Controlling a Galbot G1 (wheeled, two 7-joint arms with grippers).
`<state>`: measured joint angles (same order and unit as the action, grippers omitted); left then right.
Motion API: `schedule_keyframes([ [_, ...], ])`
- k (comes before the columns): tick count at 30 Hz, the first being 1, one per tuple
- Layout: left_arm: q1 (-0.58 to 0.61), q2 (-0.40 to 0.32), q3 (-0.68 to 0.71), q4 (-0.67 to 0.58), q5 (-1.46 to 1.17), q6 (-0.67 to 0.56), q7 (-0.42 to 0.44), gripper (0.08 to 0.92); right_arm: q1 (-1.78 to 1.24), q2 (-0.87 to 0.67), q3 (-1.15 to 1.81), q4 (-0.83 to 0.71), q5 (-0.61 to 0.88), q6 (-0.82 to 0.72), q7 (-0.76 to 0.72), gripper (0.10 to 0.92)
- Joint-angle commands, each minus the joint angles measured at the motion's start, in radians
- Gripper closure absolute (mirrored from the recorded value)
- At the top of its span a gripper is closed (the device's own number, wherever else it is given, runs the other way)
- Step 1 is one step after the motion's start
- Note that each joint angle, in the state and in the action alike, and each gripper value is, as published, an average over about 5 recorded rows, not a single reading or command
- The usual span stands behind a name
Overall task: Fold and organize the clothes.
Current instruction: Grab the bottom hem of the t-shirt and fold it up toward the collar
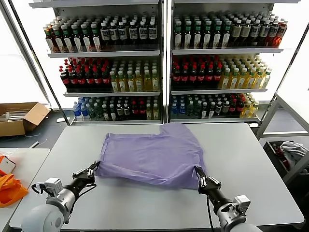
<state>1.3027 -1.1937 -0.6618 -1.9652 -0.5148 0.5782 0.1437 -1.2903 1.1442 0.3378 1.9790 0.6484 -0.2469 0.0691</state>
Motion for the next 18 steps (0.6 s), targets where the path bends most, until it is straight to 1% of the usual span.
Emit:
schedule_keyframes([
  [1,-0.122,0.013,0.048,0.115,-0.013,0.000,-0.006,0.916,0.188,-0.010,-0.057,-0.145,0.025,0.001,0.013,0.919],
  [10,-0.146,0.002,0.068,0.187,0.009,0.000,-0.009,0.916,0.329,0.021,-0.104,-0.314,0.012,0.000,0.015,0.913],
  [13,-0.150,-0.002,0.068,0.212,0.037,0.000,-0.007,0.902,0.342,0.026,-0.115,-0.347,-0.016,-0.025,0.005,0.870],
  [15,-0.146,-0.004,0.063,0.221,0.052,0.000,-0.007,0.865,0.340,0.026,-0.119,-0.356,-0.043,-0.037,-0.004,0.819],
  [18,-0.133,-0.002,0.049,0.219,0.058,0.000,-0.007,0.780,0.324,0.022,-0.117,-0.349,-0.068,-0.044,-0.010,0.733],
])
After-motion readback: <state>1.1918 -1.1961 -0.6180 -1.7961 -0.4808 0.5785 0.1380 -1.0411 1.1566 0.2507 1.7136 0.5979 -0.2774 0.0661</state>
